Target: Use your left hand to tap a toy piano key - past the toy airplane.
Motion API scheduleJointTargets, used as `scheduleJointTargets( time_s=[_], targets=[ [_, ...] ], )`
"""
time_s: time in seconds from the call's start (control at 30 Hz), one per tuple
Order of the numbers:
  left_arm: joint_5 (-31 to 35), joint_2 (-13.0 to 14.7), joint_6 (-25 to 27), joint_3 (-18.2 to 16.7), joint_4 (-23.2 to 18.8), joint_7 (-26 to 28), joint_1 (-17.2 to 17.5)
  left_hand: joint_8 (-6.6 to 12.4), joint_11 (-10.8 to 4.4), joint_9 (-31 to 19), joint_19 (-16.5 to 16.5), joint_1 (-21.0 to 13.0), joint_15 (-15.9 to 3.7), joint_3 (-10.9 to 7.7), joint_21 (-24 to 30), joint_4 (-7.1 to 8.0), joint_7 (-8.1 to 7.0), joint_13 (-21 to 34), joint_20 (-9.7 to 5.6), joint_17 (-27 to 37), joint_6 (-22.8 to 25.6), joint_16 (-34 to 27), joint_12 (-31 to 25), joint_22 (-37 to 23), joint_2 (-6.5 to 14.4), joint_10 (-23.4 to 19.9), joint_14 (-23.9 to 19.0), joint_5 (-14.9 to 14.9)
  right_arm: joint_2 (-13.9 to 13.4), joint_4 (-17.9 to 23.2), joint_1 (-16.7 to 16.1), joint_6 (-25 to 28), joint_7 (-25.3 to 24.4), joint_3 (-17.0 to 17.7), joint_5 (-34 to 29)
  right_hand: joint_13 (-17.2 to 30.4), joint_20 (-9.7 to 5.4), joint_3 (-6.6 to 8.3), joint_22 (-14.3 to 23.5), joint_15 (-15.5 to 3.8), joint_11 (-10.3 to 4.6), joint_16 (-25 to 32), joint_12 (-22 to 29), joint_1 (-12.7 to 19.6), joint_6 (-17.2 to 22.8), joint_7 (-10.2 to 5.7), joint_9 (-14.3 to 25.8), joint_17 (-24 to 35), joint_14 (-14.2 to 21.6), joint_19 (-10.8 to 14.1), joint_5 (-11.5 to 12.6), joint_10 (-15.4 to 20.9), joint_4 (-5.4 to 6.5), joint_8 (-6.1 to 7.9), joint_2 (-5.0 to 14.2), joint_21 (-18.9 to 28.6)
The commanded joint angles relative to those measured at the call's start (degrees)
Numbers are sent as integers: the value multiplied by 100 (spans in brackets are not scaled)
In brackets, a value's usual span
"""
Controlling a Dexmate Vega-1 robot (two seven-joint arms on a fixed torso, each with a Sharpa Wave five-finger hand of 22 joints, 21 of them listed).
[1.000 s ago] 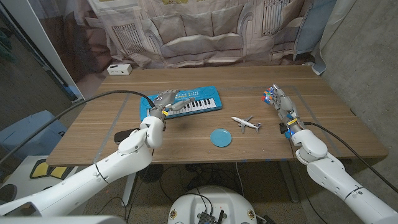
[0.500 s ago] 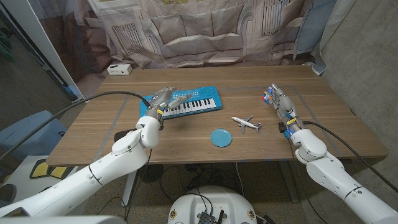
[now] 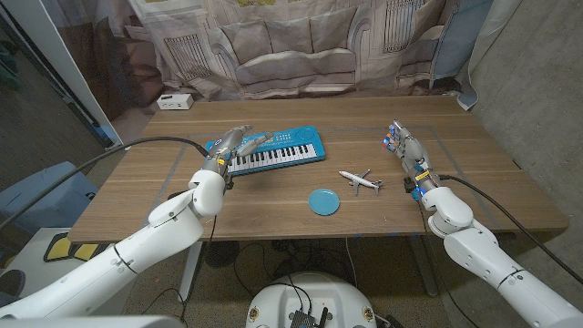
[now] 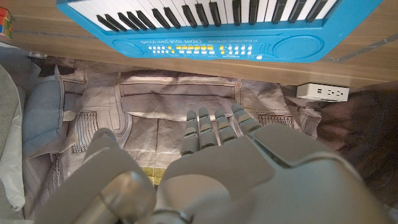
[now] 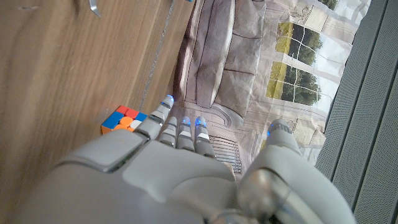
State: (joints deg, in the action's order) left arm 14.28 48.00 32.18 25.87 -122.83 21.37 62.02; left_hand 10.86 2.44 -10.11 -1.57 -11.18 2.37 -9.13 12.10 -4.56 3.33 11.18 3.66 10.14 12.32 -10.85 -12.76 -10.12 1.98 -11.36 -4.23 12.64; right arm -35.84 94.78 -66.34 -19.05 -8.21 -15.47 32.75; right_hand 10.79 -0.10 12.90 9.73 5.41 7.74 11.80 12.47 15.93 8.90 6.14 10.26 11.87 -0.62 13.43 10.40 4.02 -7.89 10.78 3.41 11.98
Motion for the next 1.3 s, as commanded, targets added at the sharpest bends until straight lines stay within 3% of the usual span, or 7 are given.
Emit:
scheduleJointTargets(
  time_s=[0.03,0.23,0.5,0.93,1.07,1.3],
  targets=[
    [-637,89,-714,-567,145,221,362,51,-13,-20,-89,-90,30,-1,38,-41,64,17,-26,10,60,-54,-29,-17,-6,-85,-87,-21,115,-132,175,-89,-11,-131,-147,13,-10,-38,10,-8,8,-6,-31,9,46,-3,28,32,31,65,-19,51,5,-4,18,-16],
    [-977,48,-1237,-797,351,282,466,65,-83,-19,-202,-103,-24,-1,59,-55,75,13,-25,8,139,-72,-55,-14,-2,-183,-197,-27,117,-97,186,-62,-94,-136,-205,12,-24,-42,10,-29,-1,-1,-24,9,45,1,28,32,47,88,-19,74,5,-5,16,-15],
    [-1426,10,-1844,-945,660,102,431,78,-26,-17,-262,-119,-5,-2,57,-69,131,11,-41,7,231,-63,-65,-12,3,-249,-246,-34,106,-106,264,-24,-89,-187,-280,12,-30,-45,10,-35,-4,0,-24,11,42,0,28,31,58,106,-18,78,4,-6,13,-16],
    [-1967,-127,-2916,-1049,1109,-108,428,82,12,-15,-356,-133,18,-3,63,-83,154,8,-16,6,313,-64,-66,-11,12,-299,-330,-45,250,-238,392,-158,-177,-360,-558,12,-36,-52,9,-32,-8,-3,-26,10,52,4,28,31,59,118,-16,82,3,-2,6,-23],
    [-2282,-217,-3442,-1054,1428,-379,318,82,17,-15,-368,-139,25,-5,58,-87,158,7,-24,6,336,-65,-68,-11,18,-320,-358,-49,246,-203,399,-92,-210,-393,-600,12,-33,-54,9,-35,-2,-3,-23,10,61,6,28,30,62,120,-16,94,3,1,4,-25],
    [-2613,-392,-3891,-987,1816,-633,149,79,38,-14,-382,-146,31,-8,52,-92,168,6,-31,6,358,-60,-71,-11,26,-348,-376,-54,195,-232,459,2,-138,-395,-546,12,-37,-59,9,-40,-5,0,-20,8,80,6,28,31,73,124,-15,105,3,7,-2,-30]
  ],
)
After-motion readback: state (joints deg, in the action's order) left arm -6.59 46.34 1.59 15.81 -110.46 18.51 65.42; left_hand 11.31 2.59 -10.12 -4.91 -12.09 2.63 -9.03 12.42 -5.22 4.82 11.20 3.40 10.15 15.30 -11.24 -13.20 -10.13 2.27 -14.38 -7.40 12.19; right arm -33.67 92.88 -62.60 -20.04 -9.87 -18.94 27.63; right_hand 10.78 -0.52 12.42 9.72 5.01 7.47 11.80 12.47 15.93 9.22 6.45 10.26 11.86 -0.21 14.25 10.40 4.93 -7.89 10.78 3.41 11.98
